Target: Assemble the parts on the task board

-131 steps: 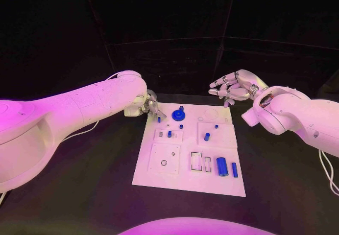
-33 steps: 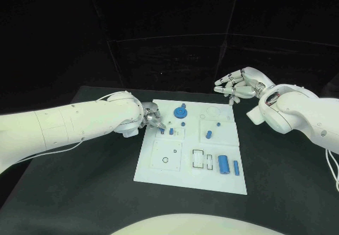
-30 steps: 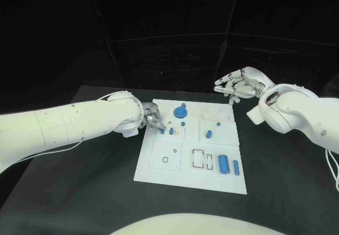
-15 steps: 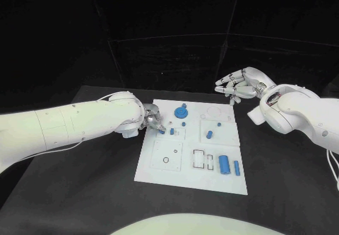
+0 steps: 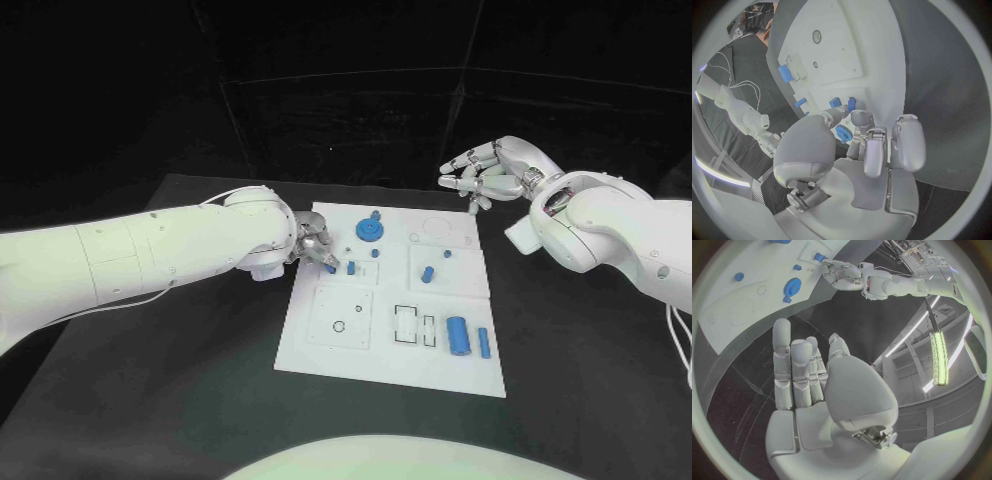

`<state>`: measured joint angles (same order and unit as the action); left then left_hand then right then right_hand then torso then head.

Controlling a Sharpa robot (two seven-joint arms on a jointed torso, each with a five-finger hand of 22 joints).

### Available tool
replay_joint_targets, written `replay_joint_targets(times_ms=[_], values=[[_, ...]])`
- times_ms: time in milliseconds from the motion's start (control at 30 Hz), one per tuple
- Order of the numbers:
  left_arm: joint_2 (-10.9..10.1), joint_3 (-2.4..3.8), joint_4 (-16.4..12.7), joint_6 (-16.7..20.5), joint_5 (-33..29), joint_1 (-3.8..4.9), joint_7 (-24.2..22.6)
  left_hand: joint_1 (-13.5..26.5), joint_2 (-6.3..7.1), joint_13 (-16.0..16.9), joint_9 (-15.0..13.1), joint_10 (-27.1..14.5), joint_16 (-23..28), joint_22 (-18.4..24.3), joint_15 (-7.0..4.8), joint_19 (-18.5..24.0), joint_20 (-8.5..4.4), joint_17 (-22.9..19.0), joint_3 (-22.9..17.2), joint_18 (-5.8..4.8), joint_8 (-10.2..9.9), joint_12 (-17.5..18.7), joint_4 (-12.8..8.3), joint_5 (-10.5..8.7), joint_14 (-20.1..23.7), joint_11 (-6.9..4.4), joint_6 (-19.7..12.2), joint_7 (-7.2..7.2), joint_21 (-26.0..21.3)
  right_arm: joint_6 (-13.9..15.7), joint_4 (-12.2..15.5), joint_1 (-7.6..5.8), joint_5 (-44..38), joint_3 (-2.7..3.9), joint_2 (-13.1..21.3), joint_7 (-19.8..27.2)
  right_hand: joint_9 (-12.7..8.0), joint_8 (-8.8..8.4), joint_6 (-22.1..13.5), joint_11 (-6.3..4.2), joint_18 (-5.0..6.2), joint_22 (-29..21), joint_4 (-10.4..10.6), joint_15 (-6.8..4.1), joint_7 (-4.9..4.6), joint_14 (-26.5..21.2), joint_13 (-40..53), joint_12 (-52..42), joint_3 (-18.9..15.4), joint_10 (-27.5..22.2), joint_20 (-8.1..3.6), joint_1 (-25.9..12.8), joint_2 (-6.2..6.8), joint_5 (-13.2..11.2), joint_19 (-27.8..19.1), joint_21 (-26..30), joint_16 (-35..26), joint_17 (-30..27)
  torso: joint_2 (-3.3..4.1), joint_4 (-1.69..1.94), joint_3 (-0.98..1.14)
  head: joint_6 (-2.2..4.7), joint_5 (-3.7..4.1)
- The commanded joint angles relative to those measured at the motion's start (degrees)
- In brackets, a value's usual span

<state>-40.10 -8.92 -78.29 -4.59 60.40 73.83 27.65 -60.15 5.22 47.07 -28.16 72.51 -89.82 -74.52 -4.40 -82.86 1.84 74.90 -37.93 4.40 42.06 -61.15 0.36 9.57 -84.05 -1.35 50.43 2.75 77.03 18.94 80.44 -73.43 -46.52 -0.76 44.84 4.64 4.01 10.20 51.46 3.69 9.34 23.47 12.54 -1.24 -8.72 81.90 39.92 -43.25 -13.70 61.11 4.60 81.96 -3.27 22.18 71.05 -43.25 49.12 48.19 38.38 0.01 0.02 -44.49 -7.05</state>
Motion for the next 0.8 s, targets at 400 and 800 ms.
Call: replay_joint_targets(times_ms=[400,800], values=[[1.00,-0.16,1.01,-0.79,0.14,-0.28,0.54,3.72,0.58,1.19,0.54,0.88,-0.18,-0.85,-0.88,-0.83,-0.70,15.10,3.71,-0.80,0.29,-1.41,0.11,-0.05,-5.95,-0.74,1.44,-0.89,0.64,-0.10,0.31,-0.12,-0.09,0.03,-0.09,0.29,0.04,0.24,0.02,-0.15,1.15,-0.07,-0.25,0.10,0.08,0.09,-0.08,-0.17,-0.16,-0.43,0.11,0.51,0.12,0.24,0.21,0.30,0.28,0.00,0.03,-0.10,0.02,-0.21,0.19],[1.33,-0.15,2.26,-0.32,0.01,-0.26,0.93,6.45,0.43,1.71,0.93,1.05,-0.18,-1.42,-0.91,-1.10,-0.79,15.10,9.02,-0.94,0.37,-1.99,2.98,-0.11,-5.95,-0.74,2.18,-0.89,0.95,-0.07,0.41,-0.12,-0.09,0.03,-0.11,0.31,0.04,0.25,0.01,-0.14,1.16,-0.12,-0.20,0.10,0.07,0.08,-0.10,-0.18,-0.19,-0.44,0.11,0.48,0.09,0.24,0.21,0.34,0.22,-0.04,-0.04,0.02,-0.01,-0.30,0.35]])
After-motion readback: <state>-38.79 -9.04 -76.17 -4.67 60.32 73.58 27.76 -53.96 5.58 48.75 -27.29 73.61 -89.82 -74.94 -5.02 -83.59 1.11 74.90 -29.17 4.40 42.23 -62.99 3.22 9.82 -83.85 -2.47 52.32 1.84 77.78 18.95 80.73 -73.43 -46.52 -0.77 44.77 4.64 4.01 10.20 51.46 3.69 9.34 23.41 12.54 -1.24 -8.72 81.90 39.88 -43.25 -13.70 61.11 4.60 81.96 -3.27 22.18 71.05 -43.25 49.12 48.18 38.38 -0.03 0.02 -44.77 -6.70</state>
